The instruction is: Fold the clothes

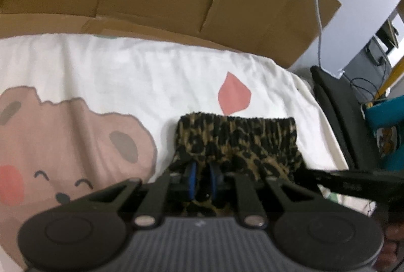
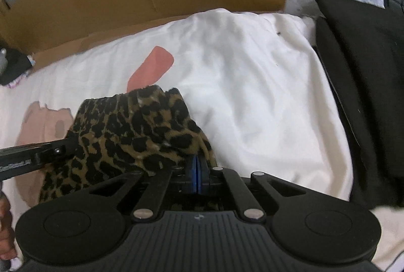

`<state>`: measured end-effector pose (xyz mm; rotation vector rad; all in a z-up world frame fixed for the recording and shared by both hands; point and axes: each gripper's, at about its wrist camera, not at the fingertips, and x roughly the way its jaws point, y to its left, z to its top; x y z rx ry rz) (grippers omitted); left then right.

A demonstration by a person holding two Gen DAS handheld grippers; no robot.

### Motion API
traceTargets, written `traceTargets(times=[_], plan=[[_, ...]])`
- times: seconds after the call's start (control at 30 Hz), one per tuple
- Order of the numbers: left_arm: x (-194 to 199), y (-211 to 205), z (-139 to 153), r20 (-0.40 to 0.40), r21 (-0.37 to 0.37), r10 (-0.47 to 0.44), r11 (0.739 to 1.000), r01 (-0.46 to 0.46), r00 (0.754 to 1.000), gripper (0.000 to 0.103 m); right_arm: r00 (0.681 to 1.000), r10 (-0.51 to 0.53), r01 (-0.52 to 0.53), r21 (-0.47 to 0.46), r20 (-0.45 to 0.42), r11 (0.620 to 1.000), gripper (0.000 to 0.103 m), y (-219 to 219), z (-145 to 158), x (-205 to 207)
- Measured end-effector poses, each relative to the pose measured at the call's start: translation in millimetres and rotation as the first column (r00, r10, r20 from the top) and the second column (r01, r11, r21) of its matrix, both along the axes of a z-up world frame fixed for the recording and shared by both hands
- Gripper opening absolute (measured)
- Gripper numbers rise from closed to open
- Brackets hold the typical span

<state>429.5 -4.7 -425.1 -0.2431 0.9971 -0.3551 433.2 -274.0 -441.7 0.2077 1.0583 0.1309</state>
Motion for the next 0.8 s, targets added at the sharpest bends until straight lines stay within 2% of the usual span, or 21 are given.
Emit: traceTargets(times=[0.13, 0.23, 0.3, 0.4, 0.5, 0.6, 0.7, 0.8], plan=[[-12, 8, 16, 0.015, -0.037, 0.015, 0.999, -0.015, 1.0, 0.01, 0.998, 0.038, -0.041, 0.067, 0.053, 0.997, 0.008, -10, 20, -29], [-31, 11, 28, 0.02, -0.058, -0.001, 0.998, 0.002, 1.0, 0.01, 0.995, 0.057, -0.066, 0.11, 0.08, 0.992, 0.015, -17, 32, -50], [-45, 12, 33, 0.015, -0.064, -0.022, 0.998, 0.023, 1.0, 0.01, 0.994, 0.07, -0.081, 0.125, 0.087, 0.989, 0.021, -20, 35, -64], [-63, 10, 33, -0.008, -0.069, -0.046, 0.997, 0.045, 0.999, 0.01, 0.991, 0.11, -0.119, 0.137, 0.071, 0.983, 0.023, -16, 30, -81], [-78, 2, 19, -0.054, -0.042, -0.097, 0.995, 0.095, 0.994, 0.01, 0.99, 0.14, -0.142, 0.114, 0.024, 0.983, 0.023, -9, 15, -94], [-85, -5, -3, -0.113, -0.007, -0.147, 0.989, 0.147, 0.983, 0.01, 0.994, 0.109, -0.107, 0.071, -0.026, 0.992, 0.023, -13, 2, -103], [-85, -7, -13, -0.128, -0.011, -0.129, 0.992, 0.129, 0.983, 0.01, 0.996, 0.079, -0.077, 0.044, -0.033, 0.996, 0.022, -19, -2, -111], [-87, -19, -12, -0.1, 0.034, -0.154, 0.987, 0.158, 0.983, 0.008, 0.996, 0.075, -0.075, 0.011, -0.039, 0.997, 0.019, -21, -3, -119]])
